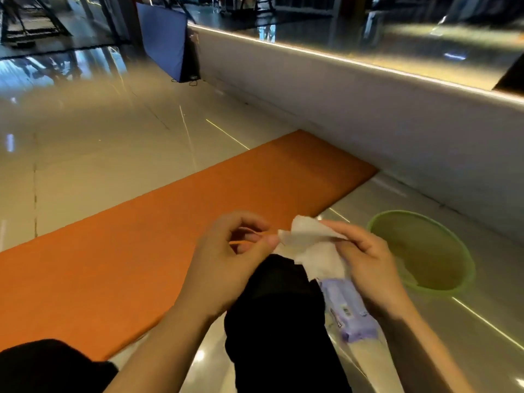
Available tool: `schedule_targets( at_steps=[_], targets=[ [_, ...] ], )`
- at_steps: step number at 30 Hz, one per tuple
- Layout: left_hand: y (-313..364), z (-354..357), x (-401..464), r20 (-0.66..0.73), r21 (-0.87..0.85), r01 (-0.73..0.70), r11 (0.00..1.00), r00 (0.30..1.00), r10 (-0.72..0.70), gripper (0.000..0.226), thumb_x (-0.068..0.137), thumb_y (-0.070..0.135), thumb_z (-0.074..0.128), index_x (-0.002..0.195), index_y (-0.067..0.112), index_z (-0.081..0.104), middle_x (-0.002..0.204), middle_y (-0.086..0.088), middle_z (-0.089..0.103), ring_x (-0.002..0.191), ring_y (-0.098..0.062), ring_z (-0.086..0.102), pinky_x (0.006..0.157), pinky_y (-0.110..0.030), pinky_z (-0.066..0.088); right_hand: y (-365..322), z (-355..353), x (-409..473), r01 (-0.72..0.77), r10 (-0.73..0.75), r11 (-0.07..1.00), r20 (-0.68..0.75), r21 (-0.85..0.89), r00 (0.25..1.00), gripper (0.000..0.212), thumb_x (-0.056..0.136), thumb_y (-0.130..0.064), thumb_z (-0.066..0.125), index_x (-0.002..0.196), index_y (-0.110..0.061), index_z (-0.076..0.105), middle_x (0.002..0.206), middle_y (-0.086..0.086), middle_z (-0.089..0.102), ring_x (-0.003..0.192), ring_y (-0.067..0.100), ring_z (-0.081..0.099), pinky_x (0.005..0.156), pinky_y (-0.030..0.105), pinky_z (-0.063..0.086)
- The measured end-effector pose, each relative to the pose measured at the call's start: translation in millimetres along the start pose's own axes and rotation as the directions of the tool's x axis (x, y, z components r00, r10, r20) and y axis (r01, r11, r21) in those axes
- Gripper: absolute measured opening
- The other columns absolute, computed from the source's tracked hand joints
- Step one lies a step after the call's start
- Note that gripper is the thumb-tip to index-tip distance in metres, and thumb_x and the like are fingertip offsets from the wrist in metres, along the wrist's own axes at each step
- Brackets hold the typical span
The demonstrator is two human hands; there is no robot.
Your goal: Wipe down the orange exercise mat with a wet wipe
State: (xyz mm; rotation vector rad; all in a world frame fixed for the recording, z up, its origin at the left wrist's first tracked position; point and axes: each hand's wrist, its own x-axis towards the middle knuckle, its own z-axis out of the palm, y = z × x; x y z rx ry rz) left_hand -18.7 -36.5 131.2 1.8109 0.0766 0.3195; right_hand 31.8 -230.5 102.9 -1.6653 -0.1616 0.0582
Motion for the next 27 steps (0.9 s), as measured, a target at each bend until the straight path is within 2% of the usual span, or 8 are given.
schedule_targets(
  at_steps=[2,4,8,12,16,19,23,27],
  targets=[
    [-2.1,30.3,14.5,0.121,0.015,-0.026,1.000,0.992,0.024,0.008,0.080,0.027,0.076,0.082,0.029,0.068,0.081,0.012,0.067,0.075,-0.006,0.062,0.067,-0.011,0.046,14.4,-45.3,13.8,-0.045,0.032,0.996,-0.156,-0.079,0.987,0.050,0.093,0.011,0.040,0.089,-0.025,0.075,0.087,-0.007,0.073,0.078,0.009,0.063,0.063,0.014,0.046],
    [-2.2,57.1,28.9,0.289,0.082,-0.060,0.995,0.957,0.034,0.008,0.082,0.035,0.072,0.088,0.031,0.070,0.080,0.018,0.066,0.077,0.000,0.061,0.069,-0.011,0.045,33.9,-86.7,23.9,-0.159,0.116,0.977,-0.265,-0.145,0.957,0.045,0.095,0.005,0.043,0.092,-0.028,0.073,0.102,-0.013,0.067,0.091,0.007,0.059,0.067,0.018,0.045],
    [-16.1,103.9,58.4,0.461,0.296,-0.288,0.911,0.878,0.128,0.014,0.092,0.030,0.068,0.105,0.025,0.068,0.090,0.022,0.061,0.087,0.000,0.056,0.078,-0.019,0.045,88.9,-152.8,42.3,-0.371,0.265,0.863,-0.319,-0.341,0.910,0.024,0.097,-0.013,0.056,0.117,-0.020,0.067,0.130,0.005,0.056,0.114,0.022,0.053,0.079,0.027,0.042],
    [-35.5,133.5,69.9,0.538,0.481,-0.654,0.584,0.746,0.392,0.013,0.079,0.026,0.076,0.090,0.021,0.072,0.081,0.010,0.068,0.064,-0.014,0.064,0.056,-0.033,0.054,134.7,-185.0,60.0,-0.498,0.333,0.659,-0.375,-0.563,0.865,0.034,0.099,-0.029,0.055,0.124,-0.009,0.065,0.128,0.008,0.060,0.110,0.022,0.056,0.079,0.026,0.039],
    [-40.0,130.6,65.2,0.597,0.524,-0.689,0.501,0.717,0.360,0.013,0.077,0.032,0.077,0.088,0.025,0.074,0.081,0.012,0.070,0.061,-0.011,0.066,0.049,-0.028,0.054,166.5,-192.8,83.2,-0.468,0.324,0.572,-0.339,-0.674,0.883,0.024,0.100,-0.014,0.049,0.114,-0.012,0.069,0.117,0.005,0.058,0.090,0.013,0.049,0.075,0.024,0.038],
    [-56.1,123.3,68.1,0.629,0.604,-0.683,0.411,0.725,0.279,0.028,0.065,0.028,0.091,0.085,0.022,0.072,0.078,0.008,0.067,0.059,-0.016,0.065,0.047,-0.032,0.052,189.9,-195.0,104.6,-0.460,0.308,0.540,-0.343,-0.705,0.887,0.026,0.098,-0.009,0.047,0.117,-0.011,0.065,0.126,0.009,0.045,0.098,0.019,0.046,0.088,0.028,0.037],
    [-72.3,109.5,75.8,0.606,0.707,-0.633,0.315,0.772,0.193,0.030,0.062,0.029,0.092,0.081,0.020,0.071,0.074,0.005,0.066,0.057,-0.020,0.064,0.047,-0.030,0.047,224.9,-198.3,124.2,-0.462,0.526,0.378,-0.225,-0.802,0.820,0.036,0.097,-0.009,0.045,0.127,-0.016,0.063,0.136,0.014,0.047,0.119,0.032,0.052,0.102,0.036,0.042],
    [-77.7,95.2,84.7,0.530,0.739,-0.571,0.357,0.820,0.215,0.025,0.066,0.029,0.089,0.082,0.022,0.072,0.072,0.008,0.065,0.054,-0.016,0.063,0.046,-0.027,0.043,246.7,-206.1,143.0,-0.509,0.582,0.376,-0.230,-0.774,0.780,0.035,0.098,-0.013,0.043,0.126,-0.017,0.064,0.130,0.013,0.059,0.114,0.032,0.058,0.096,0.039,0.049]
  ],
)
